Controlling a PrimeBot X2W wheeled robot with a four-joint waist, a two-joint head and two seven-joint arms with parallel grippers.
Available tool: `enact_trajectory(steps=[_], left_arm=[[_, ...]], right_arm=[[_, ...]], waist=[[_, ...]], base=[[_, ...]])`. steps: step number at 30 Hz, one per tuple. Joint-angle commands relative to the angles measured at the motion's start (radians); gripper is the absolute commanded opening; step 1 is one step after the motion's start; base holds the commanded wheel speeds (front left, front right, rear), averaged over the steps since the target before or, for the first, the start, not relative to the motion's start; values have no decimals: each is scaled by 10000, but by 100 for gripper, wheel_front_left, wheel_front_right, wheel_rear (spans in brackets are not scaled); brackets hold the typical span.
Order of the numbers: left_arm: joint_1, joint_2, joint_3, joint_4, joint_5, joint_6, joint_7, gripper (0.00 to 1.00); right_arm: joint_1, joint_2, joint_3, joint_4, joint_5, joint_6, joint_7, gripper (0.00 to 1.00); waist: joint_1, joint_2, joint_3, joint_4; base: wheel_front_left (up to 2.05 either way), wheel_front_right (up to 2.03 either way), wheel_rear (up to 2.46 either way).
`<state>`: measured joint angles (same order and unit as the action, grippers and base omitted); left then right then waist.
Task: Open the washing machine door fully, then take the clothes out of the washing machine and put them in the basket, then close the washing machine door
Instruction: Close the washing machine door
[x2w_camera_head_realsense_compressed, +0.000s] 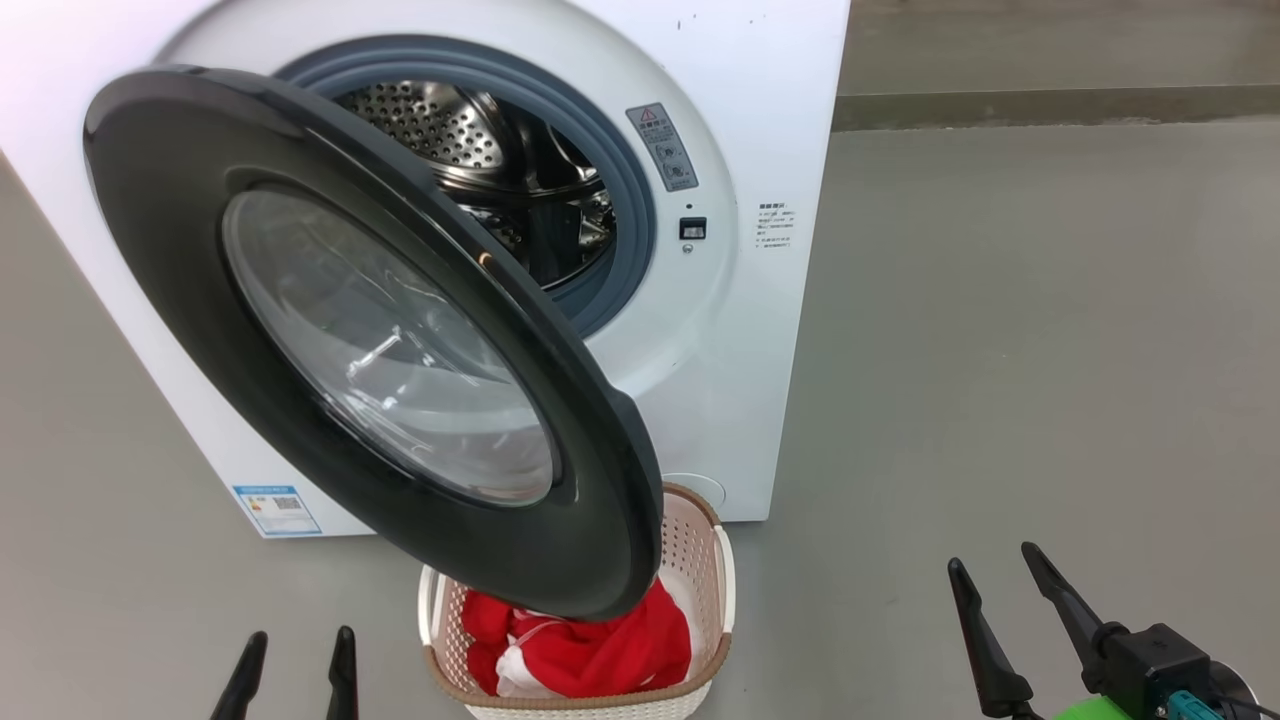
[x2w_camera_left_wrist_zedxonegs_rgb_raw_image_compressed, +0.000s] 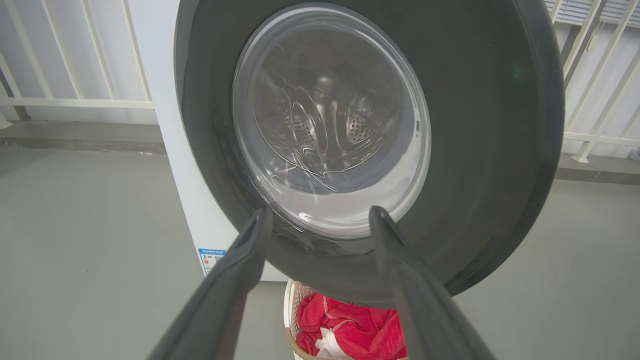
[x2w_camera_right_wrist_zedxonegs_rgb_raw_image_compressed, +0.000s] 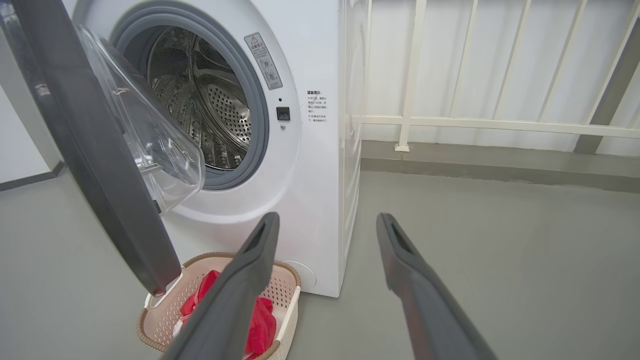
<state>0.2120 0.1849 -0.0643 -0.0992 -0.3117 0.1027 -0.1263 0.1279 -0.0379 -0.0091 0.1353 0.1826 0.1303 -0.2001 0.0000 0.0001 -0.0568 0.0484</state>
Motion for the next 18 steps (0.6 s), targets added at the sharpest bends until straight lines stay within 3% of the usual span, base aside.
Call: enact_trajectory(steps=[1, 18], left_arm=[[-175, 159, 273, -181, 105, 80, -119, 100], [-238, 161, 96, -100, 166, 229, -148, 100]], right_arm=[[-164, -123, 206, -296, -50, 4, 34, 100], [-178, -123, 216, -315, 18, 4, 83, 100]], waist=[[0, -1, -1, -28], [0, -1, 39, -143]], base=[[0, 0, 0], [0, 0, 0]])
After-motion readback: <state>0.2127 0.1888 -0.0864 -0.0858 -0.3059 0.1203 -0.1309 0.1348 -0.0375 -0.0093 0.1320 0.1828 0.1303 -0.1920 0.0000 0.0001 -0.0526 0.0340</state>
